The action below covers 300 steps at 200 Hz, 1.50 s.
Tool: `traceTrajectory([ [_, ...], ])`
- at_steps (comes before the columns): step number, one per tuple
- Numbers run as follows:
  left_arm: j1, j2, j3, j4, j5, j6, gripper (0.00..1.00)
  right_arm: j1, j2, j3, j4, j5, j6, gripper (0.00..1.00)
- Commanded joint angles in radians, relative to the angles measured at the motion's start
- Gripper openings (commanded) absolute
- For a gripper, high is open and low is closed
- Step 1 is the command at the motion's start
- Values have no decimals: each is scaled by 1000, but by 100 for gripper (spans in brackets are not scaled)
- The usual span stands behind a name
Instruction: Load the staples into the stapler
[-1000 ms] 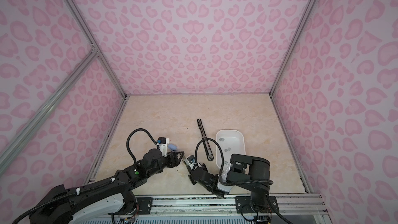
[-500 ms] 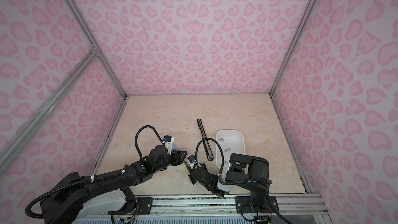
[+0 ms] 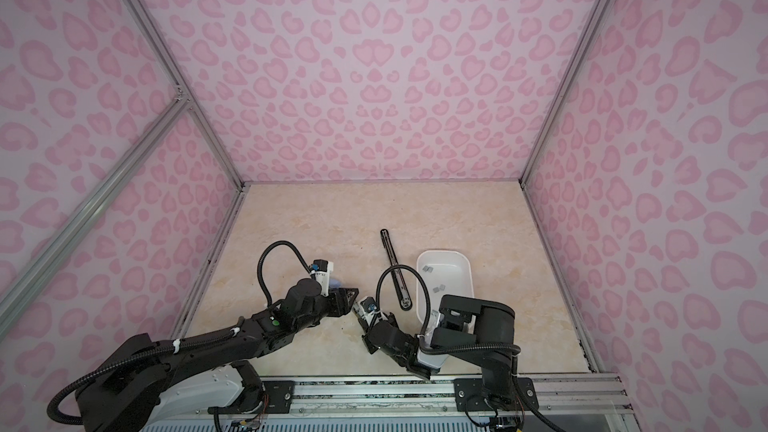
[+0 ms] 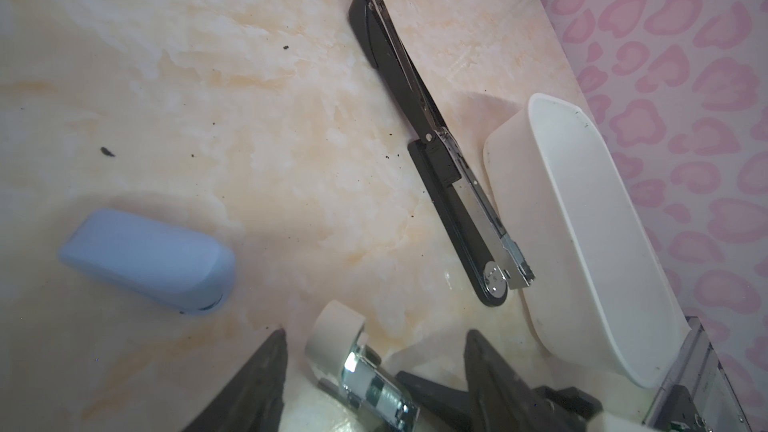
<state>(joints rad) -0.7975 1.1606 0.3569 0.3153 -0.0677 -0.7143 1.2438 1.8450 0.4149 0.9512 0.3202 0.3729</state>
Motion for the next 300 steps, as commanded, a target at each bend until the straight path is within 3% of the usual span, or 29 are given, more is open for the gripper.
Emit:
traceTrajectory([
  [1,3,-5,2,28,3,16,70,0,16,-11,-82,-29,3,24],
  [104,-7,98,29,149,196,46,65,-5,20,-21,-50,-35,4,23],
  [211,-82,96,-92,204,97,16,60,-29,31,-34,-3,-49,12,25],
  [300,-83,47,-117,137,-10,39,60,-26,-208,-85,-128,-12,-21,51],
])
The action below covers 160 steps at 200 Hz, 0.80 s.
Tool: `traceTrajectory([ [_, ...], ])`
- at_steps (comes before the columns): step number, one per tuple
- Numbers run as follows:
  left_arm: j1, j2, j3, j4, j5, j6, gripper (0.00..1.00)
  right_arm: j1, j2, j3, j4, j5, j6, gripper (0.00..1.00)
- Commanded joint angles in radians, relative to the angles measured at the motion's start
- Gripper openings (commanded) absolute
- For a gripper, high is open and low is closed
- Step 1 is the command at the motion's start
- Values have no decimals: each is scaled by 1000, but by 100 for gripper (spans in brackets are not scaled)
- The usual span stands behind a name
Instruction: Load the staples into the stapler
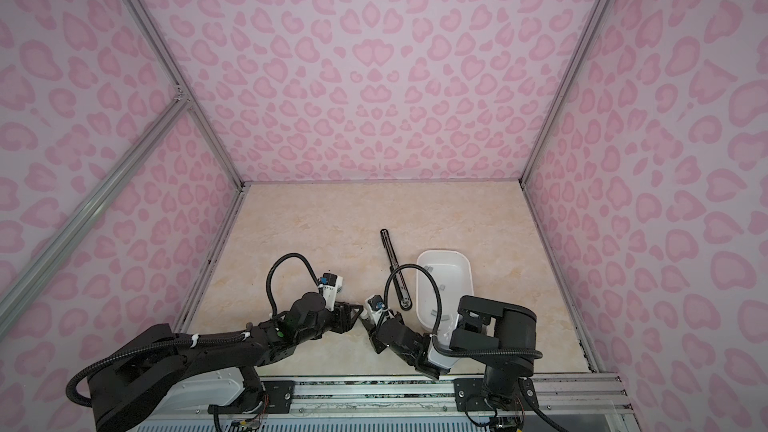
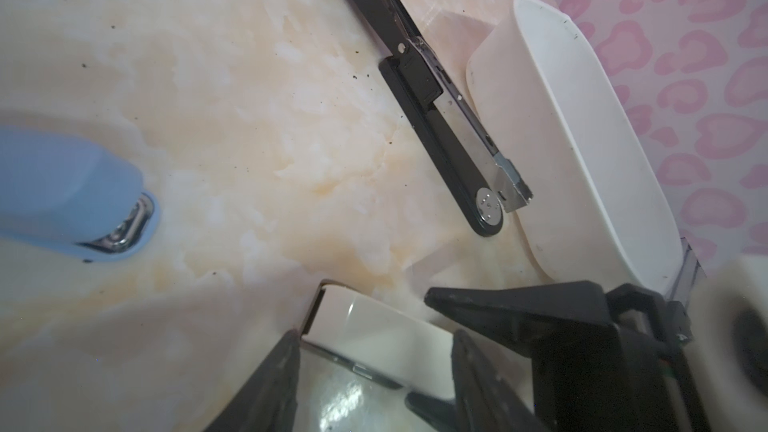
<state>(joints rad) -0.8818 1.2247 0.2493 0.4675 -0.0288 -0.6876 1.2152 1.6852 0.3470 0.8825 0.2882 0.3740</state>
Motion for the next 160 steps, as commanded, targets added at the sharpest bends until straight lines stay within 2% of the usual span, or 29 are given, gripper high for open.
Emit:
traceTrajectory([
  [1,1,-17,-10,-16,-50,13,60,3,-50,-19,-60,20,-23,51],
  [19,1,-28,-17,-26,-66,12,59,5,-110,-31,-84,21,-29,50],
  [63,1,-19,-24,-33,-92,13,59,6,-210,-16,-126,15,-73,35],
  [113,1,-2,-22,-25,-85,8,59,4,-131,81,-160,15,-107,28],
  [160,1,2,-25,-28,-94,10,59,-16,-37,101,-123,0,-88,25],
])
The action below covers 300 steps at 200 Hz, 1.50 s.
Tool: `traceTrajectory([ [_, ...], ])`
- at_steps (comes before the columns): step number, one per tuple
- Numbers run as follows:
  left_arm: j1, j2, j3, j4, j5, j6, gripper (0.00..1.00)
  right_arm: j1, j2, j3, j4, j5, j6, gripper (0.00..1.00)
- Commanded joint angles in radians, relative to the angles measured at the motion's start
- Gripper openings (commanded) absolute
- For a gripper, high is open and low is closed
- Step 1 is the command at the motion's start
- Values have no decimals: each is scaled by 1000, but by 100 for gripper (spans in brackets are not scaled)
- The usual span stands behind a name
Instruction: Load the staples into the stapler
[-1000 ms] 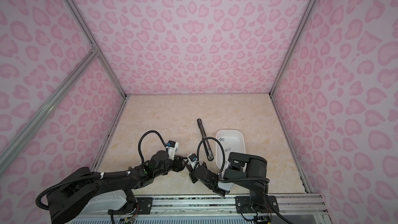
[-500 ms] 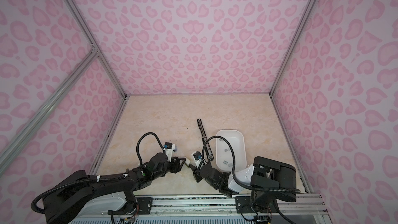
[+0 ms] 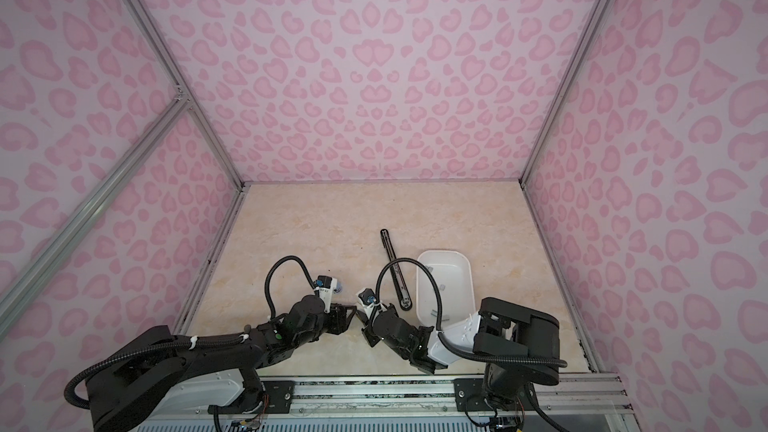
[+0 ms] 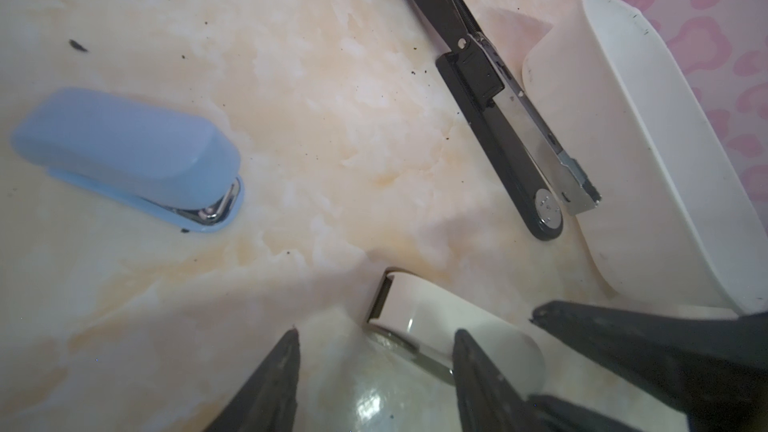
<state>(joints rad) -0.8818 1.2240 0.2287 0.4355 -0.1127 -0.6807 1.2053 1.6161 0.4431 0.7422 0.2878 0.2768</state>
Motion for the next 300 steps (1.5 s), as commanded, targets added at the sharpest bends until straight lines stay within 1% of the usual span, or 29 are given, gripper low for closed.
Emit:
traceTrajectory([
  [1,1,3,-4,4,-10,3,59,-6,33,5,18,1,9,25],
  [41,0,12,-12,11,-9,-3,59,-7,76,-9,38,-2,41,23],
  [67,1,22,-23,32,-13,-5,59,0,124,-36,99,-13,68,22],
  [87,1,33,-27,40,-15,-11,59,18,161,-53,135,9,92,22],
  [124,0,55,-35,64,-19,-11,59,22,265,-82,244,11,132,21],
  [138,0,53,-36,63,-19,-11,59,22,300,-103,333,6,139,21],
  [151,0,41,-34,53,-18,-11,59,18,296,-124,388,-6,134,22],
  [170,0,4,-30,28,-17,-8,59,5,235,-107,321,-6,128,22],
  [192,0,-56,-24,-11,-34,10,60,0,152,-52,171,37,105,24],
  [209,1,-96,-14,-53,-50,22,60,-14,99,-1,65,43,84,26],
  [241,1,-177,-1,-137,-75,27,60,-33,12,85,-140,59,57,38],
  [264,1,-282,8,-238,-121,19,60,-32,-13,71,-149,40,51,53],
  [278,1,-383,25,-398,-174,3,60,-28,-8,55,-143,21,57,59],
  [286,1,-455,35,-485,-209,-7,61,-21,-2,49,-140,11,56,61],
  [300,1,-591,54,-634,-268,-20,63,12,12,40,-137,17,48,68],
])
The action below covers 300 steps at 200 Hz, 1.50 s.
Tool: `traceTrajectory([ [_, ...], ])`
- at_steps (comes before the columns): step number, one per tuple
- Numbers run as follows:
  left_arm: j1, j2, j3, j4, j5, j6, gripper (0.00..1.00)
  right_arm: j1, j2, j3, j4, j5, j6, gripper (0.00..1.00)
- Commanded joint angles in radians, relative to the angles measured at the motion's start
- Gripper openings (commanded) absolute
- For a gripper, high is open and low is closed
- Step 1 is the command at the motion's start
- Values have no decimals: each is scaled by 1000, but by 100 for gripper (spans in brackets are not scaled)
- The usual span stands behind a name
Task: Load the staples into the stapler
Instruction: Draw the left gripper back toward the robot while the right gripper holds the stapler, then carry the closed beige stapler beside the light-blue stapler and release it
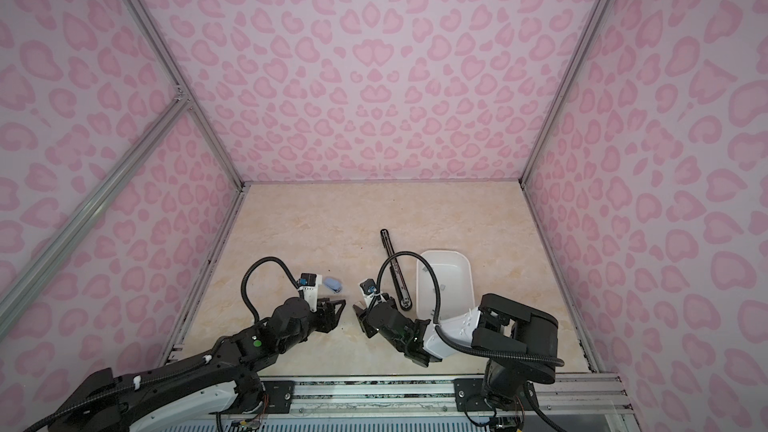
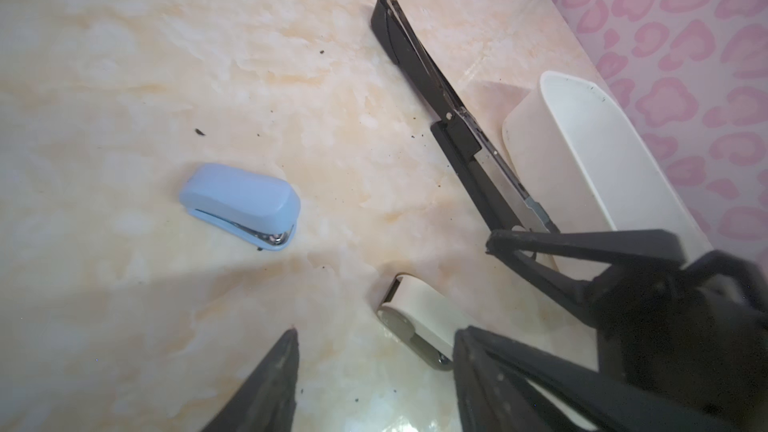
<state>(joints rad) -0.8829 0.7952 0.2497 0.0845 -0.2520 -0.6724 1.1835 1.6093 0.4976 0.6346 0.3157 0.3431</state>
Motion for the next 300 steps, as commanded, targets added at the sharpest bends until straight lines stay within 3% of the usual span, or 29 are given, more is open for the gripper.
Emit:
traceTrajectory([
  [1,2,-175,33,-294,-131,-29,63,36,19,-14,-30,-11,-19,69],
  [34,2,-501,7,-508,-289,-25,70,65,75,2,-66,39,8,73],
  [45,2,-594,-9,-566,-364,-69,79,63,99,3,-67,58,20,73],
  [87,2,-864,-38,-647,-397,-38,89,62,144,38,-90,81,33,64],
  [132,2,-689,-19,-599,-372,-42,93,43,207,96,-115,121,55,41],
  [178,2,-522,11,-578,-386,-71,93,-51,283,211,-161,77,81,31],
  [234,2,-525,11,-575,-369,-59,96,-162,397,353,-184,-76,88,30],
  [300,1,-633,-11,-588,-374,-46,98,-204,464,443,-246,-121,100,34],
])
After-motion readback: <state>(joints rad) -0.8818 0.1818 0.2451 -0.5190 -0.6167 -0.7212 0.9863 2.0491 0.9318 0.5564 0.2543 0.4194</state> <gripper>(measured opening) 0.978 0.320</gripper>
